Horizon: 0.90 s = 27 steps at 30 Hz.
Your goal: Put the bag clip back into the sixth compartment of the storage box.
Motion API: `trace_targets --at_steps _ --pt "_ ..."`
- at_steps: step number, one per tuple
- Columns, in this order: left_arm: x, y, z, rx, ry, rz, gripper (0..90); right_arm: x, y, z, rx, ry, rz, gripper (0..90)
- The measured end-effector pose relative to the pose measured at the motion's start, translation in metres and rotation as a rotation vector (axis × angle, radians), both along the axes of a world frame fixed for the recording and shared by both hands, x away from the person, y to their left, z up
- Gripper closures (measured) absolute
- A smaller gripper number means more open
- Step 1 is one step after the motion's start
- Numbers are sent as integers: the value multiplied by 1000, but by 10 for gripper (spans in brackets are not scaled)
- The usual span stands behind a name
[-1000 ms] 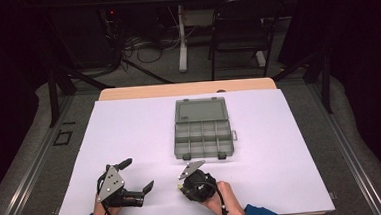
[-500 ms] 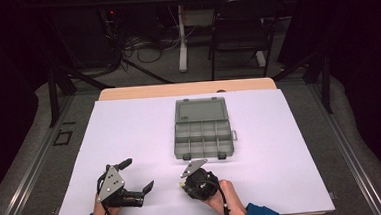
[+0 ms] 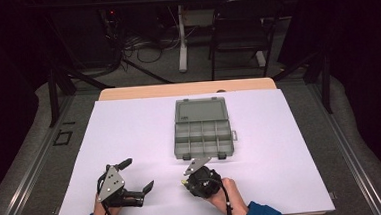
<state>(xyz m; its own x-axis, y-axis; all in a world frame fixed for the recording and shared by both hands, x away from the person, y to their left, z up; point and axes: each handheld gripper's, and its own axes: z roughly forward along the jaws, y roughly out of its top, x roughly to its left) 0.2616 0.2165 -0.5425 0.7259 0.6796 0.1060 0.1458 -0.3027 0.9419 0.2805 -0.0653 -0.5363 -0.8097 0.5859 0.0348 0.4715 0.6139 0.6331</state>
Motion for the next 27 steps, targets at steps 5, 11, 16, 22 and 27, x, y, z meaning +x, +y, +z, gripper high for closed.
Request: trace_targets --at_steps 5,11,16,22,27 --pt "0 0 0 0 1 1 0 1 -2 0 1 -4 -4 803" --pt "0 0 0 0 2 2 0 4 -7 3 9 -10 -21 803" --pt "1 0 0 0 3 2 0 5 -10 4 13 -17 -30 804" --pt "1 -1 0 1 3 3 0 8 -16 8 21 -26 -49 804" --pt "1 -1 0 2 3 3 0 9 -18 9 21 -31 -52 804"
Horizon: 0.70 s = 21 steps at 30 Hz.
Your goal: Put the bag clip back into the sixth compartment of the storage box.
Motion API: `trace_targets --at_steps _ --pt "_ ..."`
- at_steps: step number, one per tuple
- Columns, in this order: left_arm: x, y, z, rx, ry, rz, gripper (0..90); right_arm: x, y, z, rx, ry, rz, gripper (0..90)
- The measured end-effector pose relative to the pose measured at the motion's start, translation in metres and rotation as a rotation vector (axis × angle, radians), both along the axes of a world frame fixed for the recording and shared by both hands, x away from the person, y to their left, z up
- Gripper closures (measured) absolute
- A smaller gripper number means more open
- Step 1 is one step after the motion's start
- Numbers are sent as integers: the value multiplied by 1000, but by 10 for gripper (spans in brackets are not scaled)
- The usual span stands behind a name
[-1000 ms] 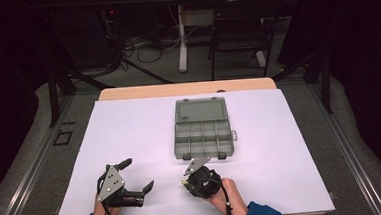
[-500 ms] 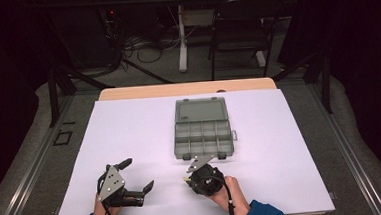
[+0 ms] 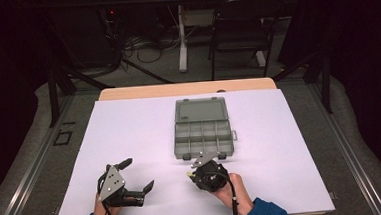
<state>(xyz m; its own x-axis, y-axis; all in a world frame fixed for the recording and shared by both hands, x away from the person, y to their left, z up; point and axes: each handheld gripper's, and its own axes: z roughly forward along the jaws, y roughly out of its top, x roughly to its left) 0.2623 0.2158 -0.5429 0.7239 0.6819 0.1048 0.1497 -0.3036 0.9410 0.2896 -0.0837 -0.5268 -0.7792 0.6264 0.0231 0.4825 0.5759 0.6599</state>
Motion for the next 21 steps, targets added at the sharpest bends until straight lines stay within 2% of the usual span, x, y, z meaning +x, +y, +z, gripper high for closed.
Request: trace_targets --at_steps 21 --pt "0 0 0 5 0 1 0 5 -9 8 10 -24 -26 805"
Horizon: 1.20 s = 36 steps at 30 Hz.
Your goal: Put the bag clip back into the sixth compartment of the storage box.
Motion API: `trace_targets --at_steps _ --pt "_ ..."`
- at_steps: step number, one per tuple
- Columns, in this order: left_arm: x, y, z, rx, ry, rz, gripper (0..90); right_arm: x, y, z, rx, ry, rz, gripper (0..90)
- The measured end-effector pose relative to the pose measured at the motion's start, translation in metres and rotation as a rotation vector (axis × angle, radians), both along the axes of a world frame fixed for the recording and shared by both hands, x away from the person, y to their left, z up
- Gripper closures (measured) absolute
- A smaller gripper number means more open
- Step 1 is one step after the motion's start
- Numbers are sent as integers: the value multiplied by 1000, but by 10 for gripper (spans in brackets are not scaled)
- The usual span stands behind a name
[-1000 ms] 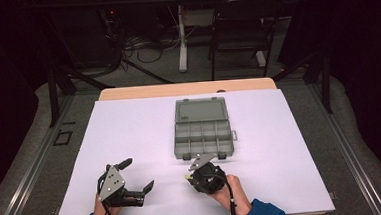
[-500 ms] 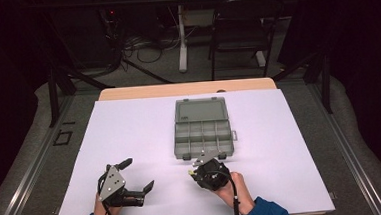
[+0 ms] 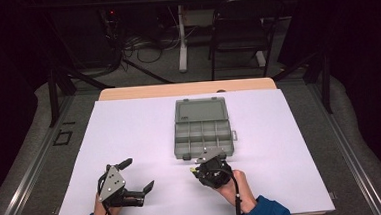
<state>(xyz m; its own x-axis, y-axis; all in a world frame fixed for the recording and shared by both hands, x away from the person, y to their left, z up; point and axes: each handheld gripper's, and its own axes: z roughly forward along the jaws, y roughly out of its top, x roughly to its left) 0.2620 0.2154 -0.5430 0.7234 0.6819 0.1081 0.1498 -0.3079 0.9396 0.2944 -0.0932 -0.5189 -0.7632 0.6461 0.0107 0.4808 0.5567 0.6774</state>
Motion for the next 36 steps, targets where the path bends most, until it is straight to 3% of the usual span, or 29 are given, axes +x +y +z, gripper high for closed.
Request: trace_targets --at_steps 36 --pt "0 0 0 13 0 1 0 11 -6 13 16 -57 -26 804"
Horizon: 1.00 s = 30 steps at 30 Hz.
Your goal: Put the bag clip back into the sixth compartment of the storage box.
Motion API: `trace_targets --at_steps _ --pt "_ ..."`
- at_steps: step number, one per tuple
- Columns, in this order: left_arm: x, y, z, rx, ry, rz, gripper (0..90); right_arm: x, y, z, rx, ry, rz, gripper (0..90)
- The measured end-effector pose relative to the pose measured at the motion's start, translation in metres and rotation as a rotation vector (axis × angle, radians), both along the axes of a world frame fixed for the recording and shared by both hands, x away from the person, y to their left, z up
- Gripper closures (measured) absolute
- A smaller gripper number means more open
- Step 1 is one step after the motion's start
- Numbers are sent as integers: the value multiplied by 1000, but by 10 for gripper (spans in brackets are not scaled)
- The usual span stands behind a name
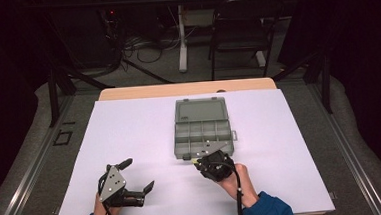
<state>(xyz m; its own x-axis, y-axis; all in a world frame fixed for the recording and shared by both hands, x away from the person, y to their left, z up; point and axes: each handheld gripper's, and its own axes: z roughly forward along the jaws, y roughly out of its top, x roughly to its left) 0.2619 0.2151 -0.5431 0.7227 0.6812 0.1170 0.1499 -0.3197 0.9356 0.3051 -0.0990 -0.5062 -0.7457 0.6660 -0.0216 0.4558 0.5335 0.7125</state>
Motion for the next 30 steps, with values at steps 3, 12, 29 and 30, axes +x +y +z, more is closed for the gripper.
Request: trace_targets --at_steps 3,12,29,30 --pt "0 0 0 1 1 0 0 0 0 1 0 -3 -2 804" --pt "0 -1 0 0 1 -4 0 2 -1 4 4 -14 -3 804" --pt "0 0 0 2 2 -3 0 11 -1 7 12 -40 -14 804" --pt "0 0 0 1 2 -4 0 12 -1 7 15 -40 -17 804"
